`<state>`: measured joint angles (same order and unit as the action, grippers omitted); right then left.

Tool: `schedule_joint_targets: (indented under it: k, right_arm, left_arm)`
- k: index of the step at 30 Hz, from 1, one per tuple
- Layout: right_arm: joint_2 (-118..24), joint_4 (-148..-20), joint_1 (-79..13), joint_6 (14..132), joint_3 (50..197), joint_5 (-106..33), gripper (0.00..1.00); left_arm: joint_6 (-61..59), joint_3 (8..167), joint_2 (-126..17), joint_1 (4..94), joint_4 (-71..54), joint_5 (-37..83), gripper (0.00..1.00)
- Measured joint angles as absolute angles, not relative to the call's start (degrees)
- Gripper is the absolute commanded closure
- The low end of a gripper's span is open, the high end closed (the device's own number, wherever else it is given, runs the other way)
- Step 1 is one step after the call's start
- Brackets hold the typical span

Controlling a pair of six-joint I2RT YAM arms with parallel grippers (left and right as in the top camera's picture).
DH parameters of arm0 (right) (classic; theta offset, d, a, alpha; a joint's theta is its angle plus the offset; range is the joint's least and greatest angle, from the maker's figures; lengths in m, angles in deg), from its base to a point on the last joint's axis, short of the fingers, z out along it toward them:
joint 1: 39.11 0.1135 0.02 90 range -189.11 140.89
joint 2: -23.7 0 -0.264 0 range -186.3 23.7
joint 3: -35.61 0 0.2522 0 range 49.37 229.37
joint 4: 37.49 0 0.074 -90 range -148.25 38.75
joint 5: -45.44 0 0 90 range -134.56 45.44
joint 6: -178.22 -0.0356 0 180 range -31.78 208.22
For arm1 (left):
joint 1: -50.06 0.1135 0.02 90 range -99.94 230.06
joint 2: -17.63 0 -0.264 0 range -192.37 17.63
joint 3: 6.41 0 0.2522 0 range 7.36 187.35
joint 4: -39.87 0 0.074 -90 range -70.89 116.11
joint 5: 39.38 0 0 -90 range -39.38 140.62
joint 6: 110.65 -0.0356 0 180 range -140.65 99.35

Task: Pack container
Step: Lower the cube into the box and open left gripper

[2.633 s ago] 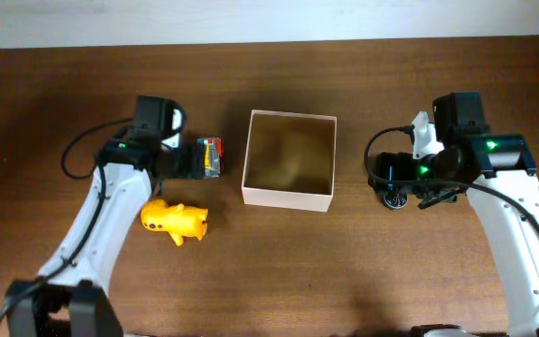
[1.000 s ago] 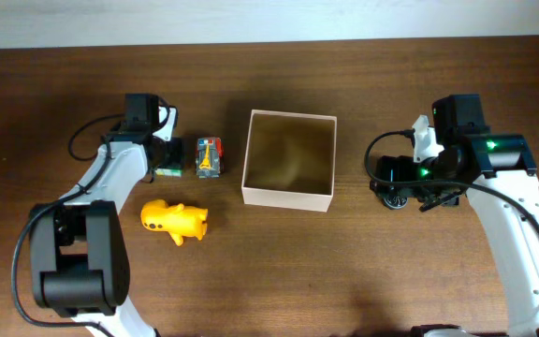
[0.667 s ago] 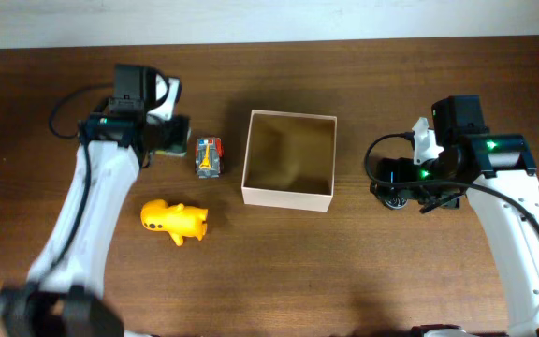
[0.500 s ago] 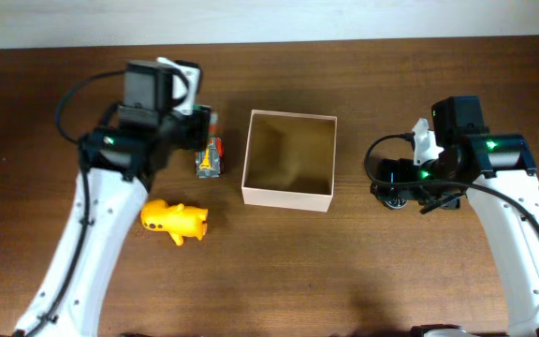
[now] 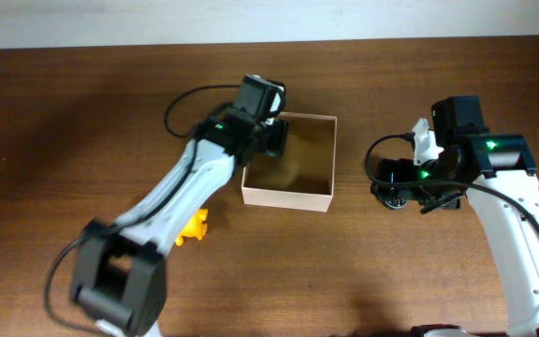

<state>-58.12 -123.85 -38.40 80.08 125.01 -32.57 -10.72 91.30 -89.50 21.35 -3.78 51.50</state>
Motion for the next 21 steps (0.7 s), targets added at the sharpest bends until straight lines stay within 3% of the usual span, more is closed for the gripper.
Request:
schedule_joint_targets:
  k: [4,10,16,17,18,19,21]
  right_arm:
    - [-58.12,-123.78,-38.40,80.06,125.03,-32.57,0.01]
    - [-58.12,-123.72,-38.40,80.08,125.03,-32.59,0.01]
    - [-58.12,-123.72,-38.40,80.06,125.03,-32.70,0.01]
    - [-58.12,-123.72,-38.40,80.06,125.01,-32.70,0.01]
    - [-58.12,-123.72,-38.40,80.08,125.03,-32.70,0.01]
    - [-58.12,-123.72,-38.40,80.08,125.03,-32.70,0.01]
    - [-58.12,-123.72,-38.40,80.08,125.03,-32.70,0.01]
  left_arm:
    - [-10.32,90.99,-95.32,21.46,-0.30,51.70,0.55]
    - [-10.28,90.77,-96.61,21.52,2.25,52.77,0.40]
    - [-10.08,90.77,-96.61,21.46,1.82,53.25,0.38]
    - [-10.08,90.77,-96.61,21.28,1.53,53.29,0.32]
    - [-10.10,90.77,-96.61,21.15,1.27,53.45,0.15]
    - [-9.97,90.77,-96.61,20.98,1.01,53.51,0.07]
    - [-9.80,90.84,-96.61,20.52,0.22,53.67,0.05]
